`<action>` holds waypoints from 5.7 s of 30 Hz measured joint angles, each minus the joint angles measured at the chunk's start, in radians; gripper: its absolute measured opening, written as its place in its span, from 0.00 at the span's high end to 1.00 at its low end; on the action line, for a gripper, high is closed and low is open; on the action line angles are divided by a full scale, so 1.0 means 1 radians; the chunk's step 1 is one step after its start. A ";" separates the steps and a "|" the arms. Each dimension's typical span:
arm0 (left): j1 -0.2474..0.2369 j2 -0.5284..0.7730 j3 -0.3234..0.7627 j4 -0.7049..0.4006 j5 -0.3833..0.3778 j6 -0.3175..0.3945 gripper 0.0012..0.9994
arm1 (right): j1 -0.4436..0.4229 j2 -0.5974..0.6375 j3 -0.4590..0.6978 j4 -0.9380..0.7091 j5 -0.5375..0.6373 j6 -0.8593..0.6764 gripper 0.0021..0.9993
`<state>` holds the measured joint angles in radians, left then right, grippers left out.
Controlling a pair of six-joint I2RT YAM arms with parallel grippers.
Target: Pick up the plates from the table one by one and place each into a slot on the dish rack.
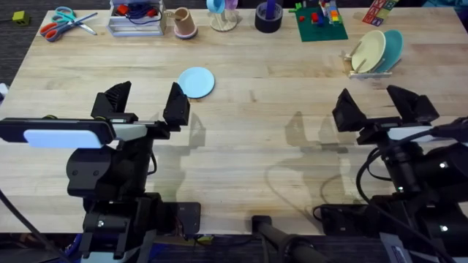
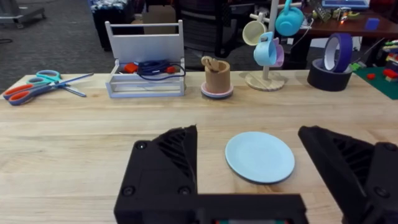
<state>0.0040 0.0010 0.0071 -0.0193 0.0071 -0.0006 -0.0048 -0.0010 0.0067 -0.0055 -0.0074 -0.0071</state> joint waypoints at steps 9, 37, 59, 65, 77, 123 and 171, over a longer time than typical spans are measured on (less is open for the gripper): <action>0.000 0.000 0.000 0.000 0.000 0.000 0.01 | 0.000 0.000 0.001 -0.006 0.000 0.000 0.01; 0.000 0.000 0.305 -0.361 0.000 0.001 0.01 | 0.000 0.000 0.237 -0.290 -0.009 0.000 0.01; 0.000 0.578 1.101 -0.954 0.004 0.005 0.01 | 0.000 0.531 0.964 -0.747 -0.015 -0.055 0.01; 0.000 0.789 1.345 -1.127 0.004 0.005 0.01 | 0.000 0.767 1.212 -0.926 -0.015 -0.063 0.01; 0.000 1.165 1.717 -1.478 0.004 0.008 0.01 | 0.000 1.059 1.548 -1.204 -0.015 -0.068 0.01; 0.093 1.438 1.770 -1.534 0.275 0.106 0.96 | 0.000 1.098 1.574 -1.249 -0.015 -0.052 0.01; 0.274 1.879 1.516 -1.189 0.775 0.339 0.96 | 0.000 1.098 1.574 -1.250 -0.015 -0.052 0.01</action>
<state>0.2775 1.8796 1.5227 -1.2088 0.7822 0.3379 -0.0051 1.0969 1.5810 -1.2552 -0.0227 -0.0589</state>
